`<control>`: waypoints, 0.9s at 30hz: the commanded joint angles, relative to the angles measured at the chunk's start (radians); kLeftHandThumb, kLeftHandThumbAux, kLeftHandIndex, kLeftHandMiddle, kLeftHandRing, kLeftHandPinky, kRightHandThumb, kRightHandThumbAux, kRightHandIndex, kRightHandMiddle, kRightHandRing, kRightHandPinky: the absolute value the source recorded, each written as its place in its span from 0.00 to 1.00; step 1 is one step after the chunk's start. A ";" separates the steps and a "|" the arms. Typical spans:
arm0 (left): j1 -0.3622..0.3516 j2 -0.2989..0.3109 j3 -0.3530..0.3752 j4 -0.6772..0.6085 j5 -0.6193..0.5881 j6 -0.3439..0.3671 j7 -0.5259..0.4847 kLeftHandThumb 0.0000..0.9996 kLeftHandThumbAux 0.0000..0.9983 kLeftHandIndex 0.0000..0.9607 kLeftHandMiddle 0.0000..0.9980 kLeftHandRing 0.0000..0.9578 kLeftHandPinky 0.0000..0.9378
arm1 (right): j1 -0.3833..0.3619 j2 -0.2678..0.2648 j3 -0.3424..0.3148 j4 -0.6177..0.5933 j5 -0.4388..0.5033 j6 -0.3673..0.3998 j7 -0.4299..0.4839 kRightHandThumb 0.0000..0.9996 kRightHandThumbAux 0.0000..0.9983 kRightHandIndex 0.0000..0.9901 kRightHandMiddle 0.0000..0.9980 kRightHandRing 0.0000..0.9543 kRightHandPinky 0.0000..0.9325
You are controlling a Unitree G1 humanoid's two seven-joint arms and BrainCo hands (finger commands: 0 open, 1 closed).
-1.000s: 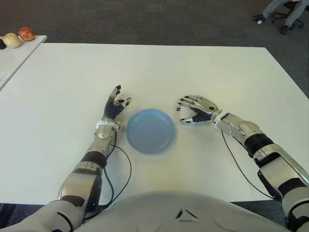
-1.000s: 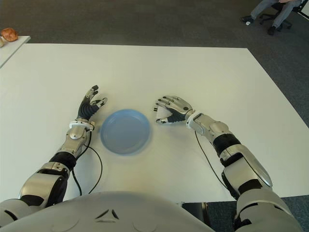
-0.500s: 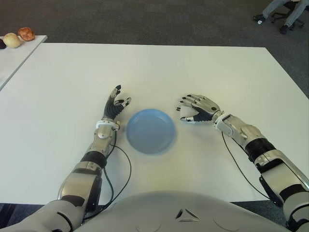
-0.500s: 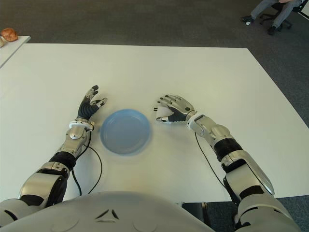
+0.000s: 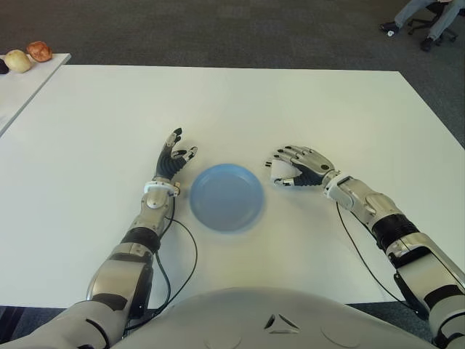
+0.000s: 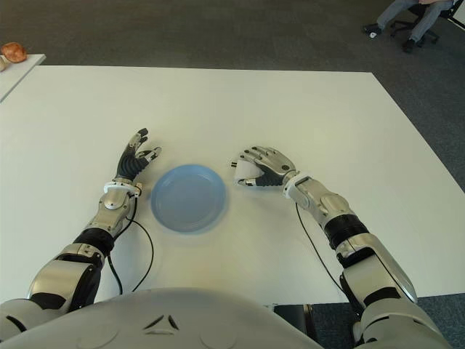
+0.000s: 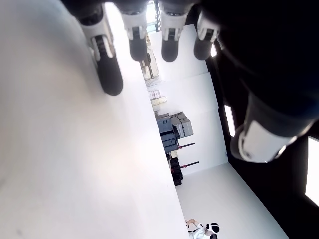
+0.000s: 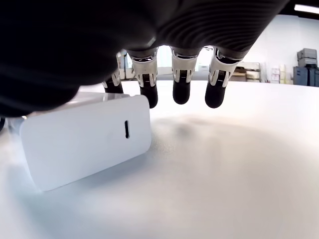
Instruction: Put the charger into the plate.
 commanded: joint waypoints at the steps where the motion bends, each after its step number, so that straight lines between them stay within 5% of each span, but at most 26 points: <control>1: 0.084 -0.004 -0.022 0.079 0.028 0.082 -0.033 0.00 0.64 0.04 0.07 0.07 0.04 | 0.014 -0.011 -0.001 -0.007 -0.001 0.003 0.009 0.31 0.12 0.00 0.00 0.00 0.00; 27: 0.083 -0.003 -0.023 0.082 0.025 0.085 -0.035 0.00 0.64 0.04 0.07 0.06 0.03 | 0.004 -0.012 0.017 0.029 -0.012 -0.008 0.010 0.31 0.11 0.00 0.00 0.00 0.00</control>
